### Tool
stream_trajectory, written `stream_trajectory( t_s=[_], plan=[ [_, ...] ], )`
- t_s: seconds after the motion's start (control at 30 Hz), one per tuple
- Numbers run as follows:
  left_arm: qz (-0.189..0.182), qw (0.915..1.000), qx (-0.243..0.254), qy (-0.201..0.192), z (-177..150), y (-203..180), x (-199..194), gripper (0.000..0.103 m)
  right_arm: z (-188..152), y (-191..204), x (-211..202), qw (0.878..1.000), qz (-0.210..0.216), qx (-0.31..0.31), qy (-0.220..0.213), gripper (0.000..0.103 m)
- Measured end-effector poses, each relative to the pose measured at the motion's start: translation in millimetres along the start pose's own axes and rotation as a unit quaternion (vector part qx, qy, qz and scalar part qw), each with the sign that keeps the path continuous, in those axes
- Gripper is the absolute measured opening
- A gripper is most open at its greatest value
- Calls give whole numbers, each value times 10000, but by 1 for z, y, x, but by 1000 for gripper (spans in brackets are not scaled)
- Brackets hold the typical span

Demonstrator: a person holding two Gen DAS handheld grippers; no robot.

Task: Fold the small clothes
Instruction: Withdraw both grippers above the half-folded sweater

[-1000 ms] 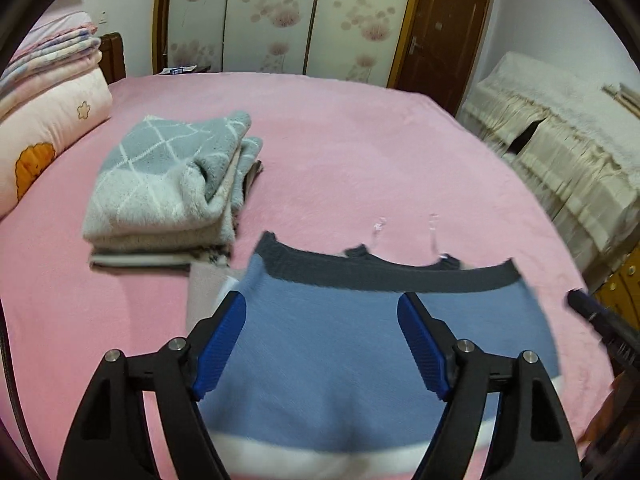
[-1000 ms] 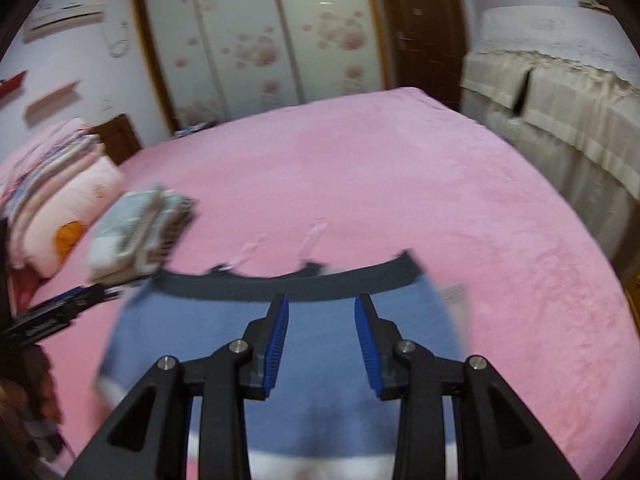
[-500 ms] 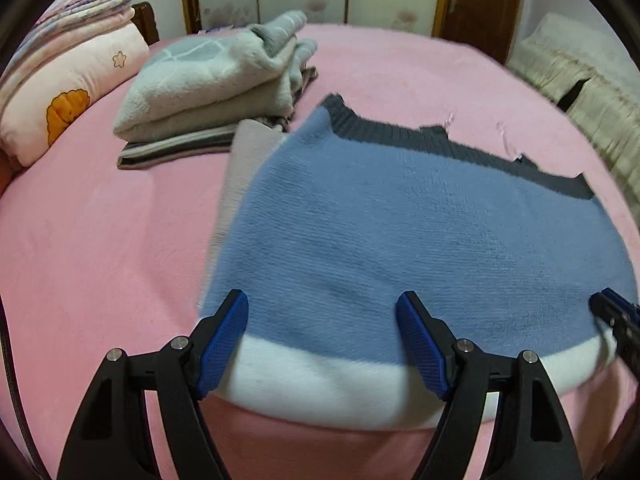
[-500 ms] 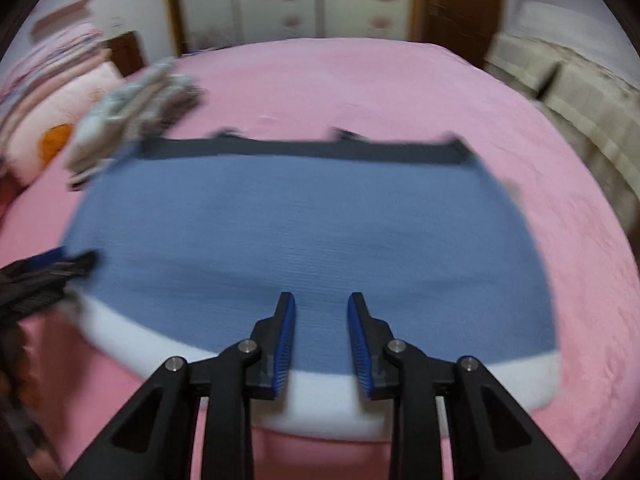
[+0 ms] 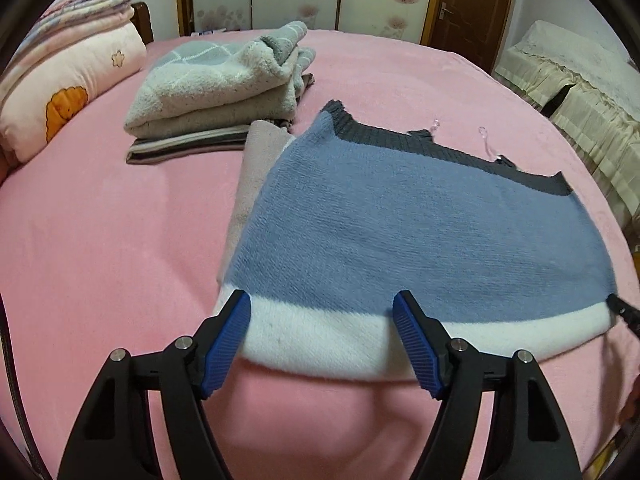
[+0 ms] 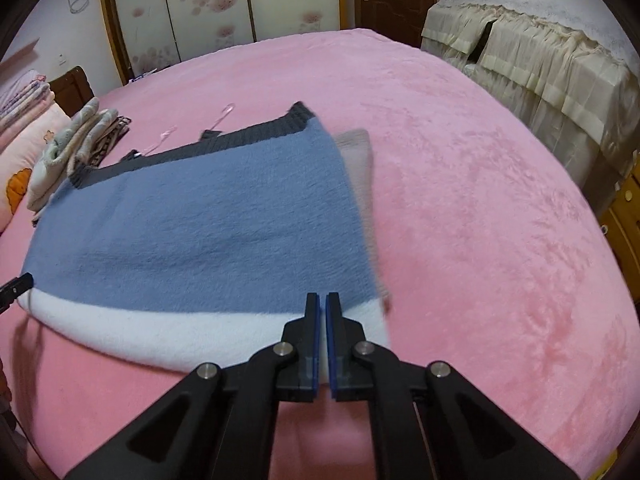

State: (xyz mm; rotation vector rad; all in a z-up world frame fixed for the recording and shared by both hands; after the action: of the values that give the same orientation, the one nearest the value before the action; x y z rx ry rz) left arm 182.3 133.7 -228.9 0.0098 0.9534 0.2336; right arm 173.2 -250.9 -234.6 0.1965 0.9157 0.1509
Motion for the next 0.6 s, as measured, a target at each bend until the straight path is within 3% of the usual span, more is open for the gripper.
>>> stream_trajectory(
  t_s=[0.27, 0.6],
  plan=[
    [-415, 9981, -451, -79, -2, -7, -49, 87, -12, 33, -8, 9989, 443, 174, 52, 4],
    [-705, 9952, -514, -443, 7, -14, -102, 92, -10, 77, -40, 9963, 842, 89, -147, 21]
  ],
)
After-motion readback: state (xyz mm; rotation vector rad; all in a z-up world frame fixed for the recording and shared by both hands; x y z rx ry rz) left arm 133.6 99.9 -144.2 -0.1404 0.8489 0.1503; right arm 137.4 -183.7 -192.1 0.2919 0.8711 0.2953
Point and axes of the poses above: each gripper's, at about its wrist camera, not at the fingertips, and x roughly the way its jaws point, y to its left, z to its top, the point moved 4 cm from there along x, roughly the way its jaws point, and after that the axes turned 13 degrees about z, right-handed, at the moved point
